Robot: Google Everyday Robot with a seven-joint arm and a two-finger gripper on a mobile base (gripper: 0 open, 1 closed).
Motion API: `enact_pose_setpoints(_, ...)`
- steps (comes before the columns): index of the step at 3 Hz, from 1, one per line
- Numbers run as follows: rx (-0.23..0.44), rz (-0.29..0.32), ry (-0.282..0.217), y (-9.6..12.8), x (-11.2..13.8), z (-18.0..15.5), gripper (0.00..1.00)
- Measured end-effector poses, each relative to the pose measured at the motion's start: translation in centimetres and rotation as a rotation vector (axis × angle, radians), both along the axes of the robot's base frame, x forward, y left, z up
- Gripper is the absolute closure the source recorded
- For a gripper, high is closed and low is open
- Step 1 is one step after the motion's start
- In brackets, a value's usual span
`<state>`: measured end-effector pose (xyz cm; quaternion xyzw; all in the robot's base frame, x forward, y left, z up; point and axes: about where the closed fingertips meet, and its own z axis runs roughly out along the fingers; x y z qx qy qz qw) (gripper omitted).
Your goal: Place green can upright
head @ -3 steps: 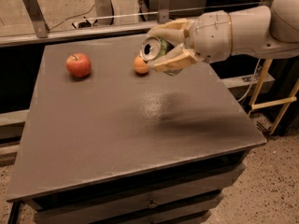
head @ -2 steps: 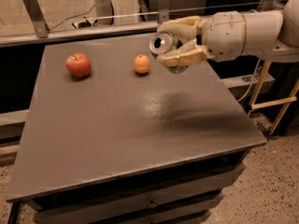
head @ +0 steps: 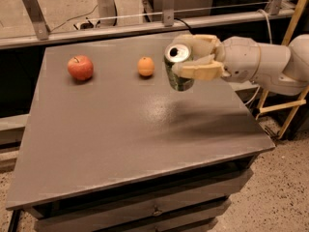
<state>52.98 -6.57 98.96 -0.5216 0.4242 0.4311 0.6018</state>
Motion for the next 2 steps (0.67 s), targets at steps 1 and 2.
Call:
enact_pose_setpoints(1, 0.052, 0.034, 0.068, 0.4, -1.1, -1.3, 1.00)
enact_pose_setpoints(2, 0.064, 0.086, 0.150, 1.3, -2.3, -3.1, 1.00)
